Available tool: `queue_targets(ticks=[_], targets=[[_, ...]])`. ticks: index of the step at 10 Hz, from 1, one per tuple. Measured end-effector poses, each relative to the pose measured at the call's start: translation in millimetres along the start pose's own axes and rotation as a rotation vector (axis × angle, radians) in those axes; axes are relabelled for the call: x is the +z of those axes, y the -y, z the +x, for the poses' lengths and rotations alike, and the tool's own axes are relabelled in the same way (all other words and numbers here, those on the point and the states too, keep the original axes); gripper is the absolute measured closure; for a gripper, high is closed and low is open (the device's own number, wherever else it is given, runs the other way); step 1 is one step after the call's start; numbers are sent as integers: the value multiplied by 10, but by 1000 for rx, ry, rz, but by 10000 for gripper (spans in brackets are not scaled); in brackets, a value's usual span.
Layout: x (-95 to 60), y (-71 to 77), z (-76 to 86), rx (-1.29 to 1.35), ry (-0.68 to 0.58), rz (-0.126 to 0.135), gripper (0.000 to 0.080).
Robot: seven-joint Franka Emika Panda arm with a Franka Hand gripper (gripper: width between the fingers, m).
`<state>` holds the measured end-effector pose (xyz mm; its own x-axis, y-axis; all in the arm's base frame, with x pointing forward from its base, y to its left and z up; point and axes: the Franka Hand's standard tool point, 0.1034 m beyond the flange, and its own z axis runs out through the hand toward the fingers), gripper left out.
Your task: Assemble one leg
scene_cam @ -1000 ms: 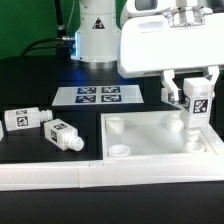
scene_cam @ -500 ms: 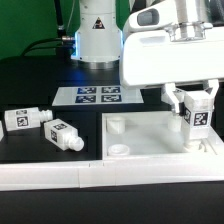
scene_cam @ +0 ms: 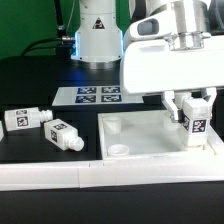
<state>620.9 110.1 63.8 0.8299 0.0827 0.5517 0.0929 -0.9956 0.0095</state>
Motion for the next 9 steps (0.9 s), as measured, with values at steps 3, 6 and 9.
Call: queue_targets(ticks=[3, 6, 9], targets=[[1, 18, 1, 7, -12, -2, 515], [3, 17, -2, 4, -11, -2, 493], [-163, -5, 155, -21, 26, 7, 181]])
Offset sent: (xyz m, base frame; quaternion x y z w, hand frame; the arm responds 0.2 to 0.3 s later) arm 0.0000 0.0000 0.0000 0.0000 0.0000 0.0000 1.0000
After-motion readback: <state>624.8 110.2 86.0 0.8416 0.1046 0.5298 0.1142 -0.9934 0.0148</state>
